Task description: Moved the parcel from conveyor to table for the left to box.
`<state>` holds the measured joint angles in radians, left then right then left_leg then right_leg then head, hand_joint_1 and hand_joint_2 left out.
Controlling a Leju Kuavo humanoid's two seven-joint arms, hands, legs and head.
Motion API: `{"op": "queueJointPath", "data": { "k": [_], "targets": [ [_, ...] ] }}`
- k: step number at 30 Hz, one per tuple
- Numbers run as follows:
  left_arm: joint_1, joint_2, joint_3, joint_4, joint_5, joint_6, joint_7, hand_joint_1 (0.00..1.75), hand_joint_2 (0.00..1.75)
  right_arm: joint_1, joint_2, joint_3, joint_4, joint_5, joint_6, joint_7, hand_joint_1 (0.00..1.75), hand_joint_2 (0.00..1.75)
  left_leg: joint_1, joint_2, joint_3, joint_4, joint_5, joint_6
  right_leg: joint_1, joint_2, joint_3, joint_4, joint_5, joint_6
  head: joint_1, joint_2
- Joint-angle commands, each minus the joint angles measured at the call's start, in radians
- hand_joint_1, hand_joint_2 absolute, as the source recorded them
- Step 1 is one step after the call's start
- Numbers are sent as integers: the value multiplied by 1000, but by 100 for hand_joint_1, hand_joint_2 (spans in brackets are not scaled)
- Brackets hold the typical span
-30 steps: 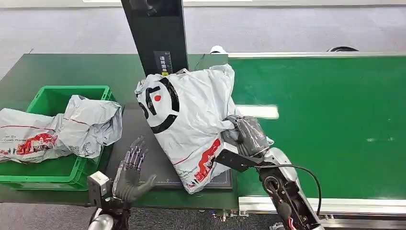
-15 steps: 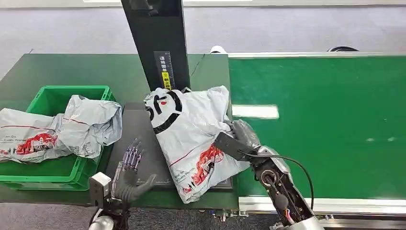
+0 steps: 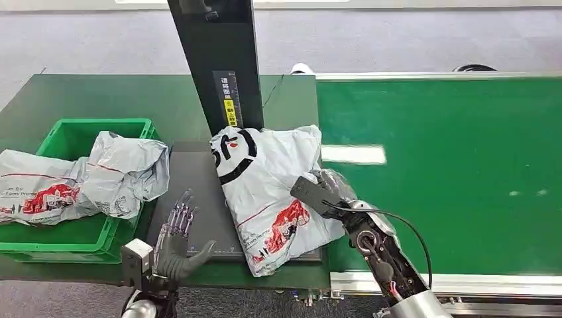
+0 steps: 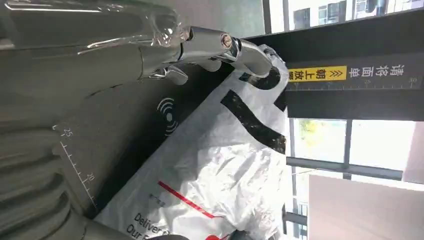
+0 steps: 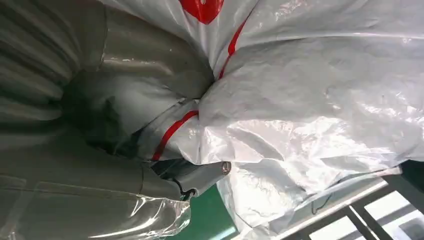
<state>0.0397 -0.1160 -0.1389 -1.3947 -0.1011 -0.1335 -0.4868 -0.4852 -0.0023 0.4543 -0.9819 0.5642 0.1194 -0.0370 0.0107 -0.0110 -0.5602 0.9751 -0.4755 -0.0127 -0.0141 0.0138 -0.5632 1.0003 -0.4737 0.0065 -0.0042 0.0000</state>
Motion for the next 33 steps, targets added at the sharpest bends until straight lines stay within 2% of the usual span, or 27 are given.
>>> {"op": "queueJointPath", "data": {
  "k": [1, 7, 13, 22, 24, 25, 26, 27, 31, 33],
  "targets": [
    [-24, -18, 17, -3, -4, 111, -36, 0, 175, -42, -10, 34, 106, -116, 126, -62, 175, 175, 0, 1, 0, 0, 0, 0, 1, -1, 1, -1, 0, 0, 0, 0],
    [-29, 5, -7, -42, 40, 160, -54, 0, 175, -113, 15, 69, 192, -194, 173, -111, 175, 175, 1, 2, 0, 1, 0, 0, 1, 0, 0, 0, 1, -1, -1, 0],
    [-17, 6, -22, -42, 39, 160, -55, 0, 175, -115, 24, 68, 211, -227, 170, -126, 175, 175, 0, 2, 1, 0, 0, 0, 0, 0, 0, -1, 0, -1, 0, 0],
    [-11, 21, -42, -48, 31, 156, -64, 0, 175, -114, 36, 51, 204, -223, 97, -153, 175, 175, 0, 2, 0, 0, 0, 0, 0, 0, 0, 0, 1, -1, 0, 0],
    [-10, 21, -45, -51, 31, 156, -65, 0, 175, -120, 42, 52, 216, -220, 87, -154, 145, 175, 0, 2, 0, 0, 0, 0, 0, 1, 0, 0, 1, -1, 0, 0],
    [-10, 21, -45, -51, 31, 156, -65, 0, 175, -120, 42, 52, 216, -220, 87, -154, 145, 175, 0, 2, 0, 0, 0, 0, 0, 1, 0, 0, 0, -1, 0, 0],
    [-9, 21, -47, -54, 30, 156, -66, 0, 175, -130, 49, 59, 237, -209, 68, -171, 31, 175, 0, 2, 0, 0, 0, 0, 1, 0, 0, 0, 1, -1, 0, 0],
    [-5, 22, -45, -59, 31, 158, -67, 0, 175, -131, 53, 61, 238, -207, 54, -193, 2, 175, 0, 2, 0, 0, 0, 0, 1, 0, 0, 0, 1, -1, 0, 0],
    [1, 22, -43, -67, 32, 161, -69, 0, 175, -126, 54, 64, 216, -201, 32, -229, 0, 175, 0, 3, 0, 0, 0, 0, 1, 1, 0, 0, 1, -1, 0, 0],
    [3, 21, -40, -69, 34, 165, -73, 0, 175, -113, 51, 71, 177, -195, 17, -281, 0, 175, 0, 2, 0, 0, 0, 1, 1, 0, 0, -1, 0, -1, 0, 0]
  ]
}}
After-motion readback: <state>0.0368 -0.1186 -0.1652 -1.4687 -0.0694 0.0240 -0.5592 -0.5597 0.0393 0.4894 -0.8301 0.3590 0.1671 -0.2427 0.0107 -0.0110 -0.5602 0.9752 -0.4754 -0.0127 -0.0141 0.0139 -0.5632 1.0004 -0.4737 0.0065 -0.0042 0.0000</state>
